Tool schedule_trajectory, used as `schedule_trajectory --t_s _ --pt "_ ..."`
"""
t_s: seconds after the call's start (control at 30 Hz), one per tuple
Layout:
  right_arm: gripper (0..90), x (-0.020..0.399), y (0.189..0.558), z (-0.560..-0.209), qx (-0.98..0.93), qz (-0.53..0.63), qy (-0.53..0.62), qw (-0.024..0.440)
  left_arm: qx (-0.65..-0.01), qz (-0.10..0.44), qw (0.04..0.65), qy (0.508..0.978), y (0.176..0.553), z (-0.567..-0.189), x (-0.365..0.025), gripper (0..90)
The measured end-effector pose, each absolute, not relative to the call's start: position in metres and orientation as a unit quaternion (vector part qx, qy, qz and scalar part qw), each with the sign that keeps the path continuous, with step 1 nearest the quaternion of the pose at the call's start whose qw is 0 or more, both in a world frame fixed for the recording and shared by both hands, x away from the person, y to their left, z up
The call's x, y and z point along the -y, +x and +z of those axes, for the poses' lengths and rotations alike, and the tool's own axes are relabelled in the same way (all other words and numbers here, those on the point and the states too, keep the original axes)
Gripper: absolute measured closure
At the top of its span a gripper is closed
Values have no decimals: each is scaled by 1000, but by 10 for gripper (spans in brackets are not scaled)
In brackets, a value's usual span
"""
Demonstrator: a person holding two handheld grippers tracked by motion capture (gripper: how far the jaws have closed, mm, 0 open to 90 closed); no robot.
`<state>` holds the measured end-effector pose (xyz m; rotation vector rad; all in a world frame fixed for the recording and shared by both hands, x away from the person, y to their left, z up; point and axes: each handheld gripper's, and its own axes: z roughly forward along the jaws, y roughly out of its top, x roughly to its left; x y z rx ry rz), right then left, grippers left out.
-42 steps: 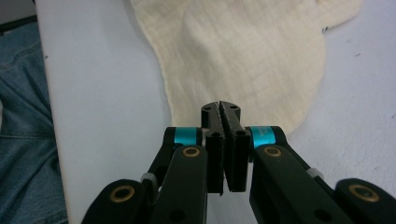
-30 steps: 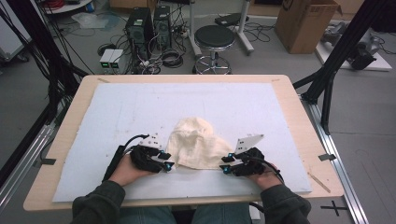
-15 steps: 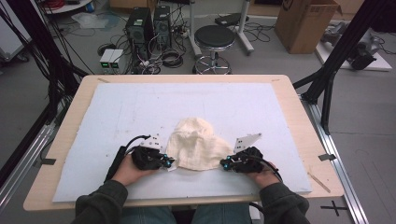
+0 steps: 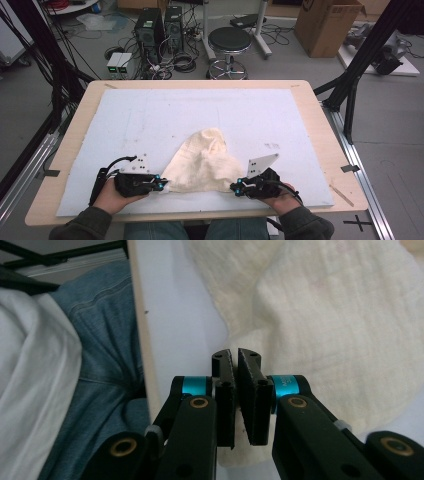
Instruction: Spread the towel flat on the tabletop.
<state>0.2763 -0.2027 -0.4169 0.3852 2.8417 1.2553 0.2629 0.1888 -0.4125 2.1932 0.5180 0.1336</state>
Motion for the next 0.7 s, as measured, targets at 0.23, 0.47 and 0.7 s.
schedule_trajectory --t_s 0.23,0.47,0.7 --pt "714 199 274 -412 -899 421 119 -2 -208 41 446 870 264 -413 -190 783" --pt "640 207 297 -391 -881 447 147 40 -227 48 478 847 293 -395 -183 615" --pt "554 202 345 -402 -879 431 190 73 -265 88 482 830 337 -392 -161 573"
